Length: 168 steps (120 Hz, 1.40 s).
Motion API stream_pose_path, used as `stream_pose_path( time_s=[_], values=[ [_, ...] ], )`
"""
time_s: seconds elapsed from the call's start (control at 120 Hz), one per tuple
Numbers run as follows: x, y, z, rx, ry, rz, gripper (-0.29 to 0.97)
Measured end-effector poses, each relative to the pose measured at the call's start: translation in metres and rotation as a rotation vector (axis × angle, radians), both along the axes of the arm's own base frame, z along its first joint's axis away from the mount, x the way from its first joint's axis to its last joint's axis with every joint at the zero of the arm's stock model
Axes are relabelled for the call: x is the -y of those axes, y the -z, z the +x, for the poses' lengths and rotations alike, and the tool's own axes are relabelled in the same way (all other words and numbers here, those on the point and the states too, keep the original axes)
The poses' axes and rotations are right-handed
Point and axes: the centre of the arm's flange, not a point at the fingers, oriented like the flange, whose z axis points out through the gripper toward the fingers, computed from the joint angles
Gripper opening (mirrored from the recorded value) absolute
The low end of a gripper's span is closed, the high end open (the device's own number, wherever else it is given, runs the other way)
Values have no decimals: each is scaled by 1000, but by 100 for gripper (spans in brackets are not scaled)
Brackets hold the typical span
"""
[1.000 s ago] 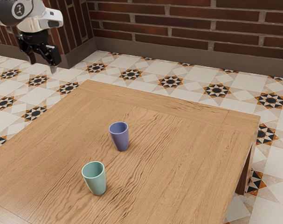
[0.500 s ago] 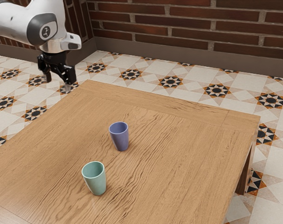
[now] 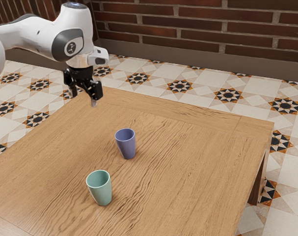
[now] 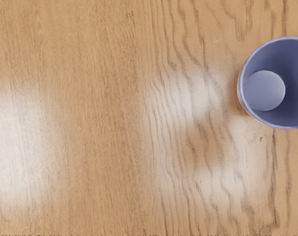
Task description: Place the left cup onto the right cup
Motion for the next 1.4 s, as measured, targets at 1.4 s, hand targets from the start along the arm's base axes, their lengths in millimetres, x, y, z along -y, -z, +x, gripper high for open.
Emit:
stream_pose_path(
  time_s=[1.4],
  values=[
    [14, 127, 52, -17, -123, -91, 68]
  ],
)
